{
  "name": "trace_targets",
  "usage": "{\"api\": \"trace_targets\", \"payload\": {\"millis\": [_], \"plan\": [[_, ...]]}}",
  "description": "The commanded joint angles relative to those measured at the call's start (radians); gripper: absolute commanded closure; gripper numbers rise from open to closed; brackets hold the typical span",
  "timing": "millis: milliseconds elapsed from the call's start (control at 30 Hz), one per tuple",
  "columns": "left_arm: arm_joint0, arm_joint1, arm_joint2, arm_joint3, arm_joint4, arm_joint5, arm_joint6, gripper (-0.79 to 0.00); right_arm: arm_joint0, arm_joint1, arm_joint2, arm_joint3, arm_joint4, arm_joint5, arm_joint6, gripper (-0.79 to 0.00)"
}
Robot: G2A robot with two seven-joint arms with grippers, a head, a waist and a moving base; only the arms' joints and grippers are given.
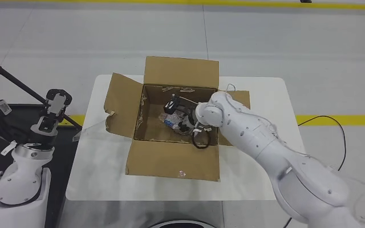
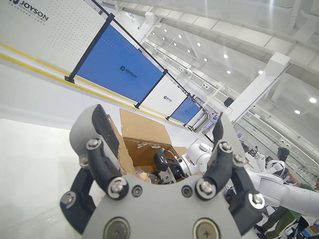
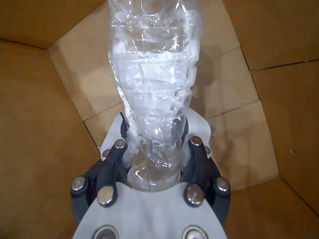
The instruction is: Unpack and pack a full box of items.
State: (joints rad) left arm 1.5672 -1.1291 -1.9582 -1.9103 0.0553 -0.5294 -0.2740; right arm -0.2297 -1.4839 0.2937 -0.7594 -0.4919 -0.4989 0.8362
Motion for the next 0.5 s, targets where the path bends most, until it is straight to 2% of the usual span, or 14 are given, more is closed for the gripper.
{"api": "trace_targets", "payload": {"millis": [0, 67, 133, 167, 300, 467], "plan": [[0.0, 0.0, 0.0, -0.001, 0.001, -0.001, 0.001, -0.785, 0.002, -0.001, 0.006, 0.0, -0.005, -0.012, 0.002, -0.471], [0.001, 0.0, 0.002, -0.002, 0.003, -0.002, 0.001, -0.785, 0.005, 0.002, 0.016, -0.008, -0.01, -0.026, 0.006, -0.588], [0.002, -0.001, 0.004, -0.004, 0.005, -0.002, 0.002, -0.785, 0.003, 0.008, 0.027, -0.02, -0.014, -0.039, 0.012, -0.763], [0.002, -0.001, 0.005, -0.005, 0.006, -0.002, 0.002, -0.785, 0.003, 0.012, 0.034, -0.029, -0.018, -0.04, 0.016, -0.785], [0.003, -0.001, 0.008, -0.008, 0.007, -0.003, 0.003, -0.785, -0.008, 0.035, 0.06, -0.088, -0.051, -0.029, 0.025, -0.785], [0.006, -0.002, 0.008, -0.009, 0.007, -0.006, 0.009, -0.785, -0.034, 0.092, 0.128, -0.243, -0.097, 0.0, 0.06, -0.785]]}}
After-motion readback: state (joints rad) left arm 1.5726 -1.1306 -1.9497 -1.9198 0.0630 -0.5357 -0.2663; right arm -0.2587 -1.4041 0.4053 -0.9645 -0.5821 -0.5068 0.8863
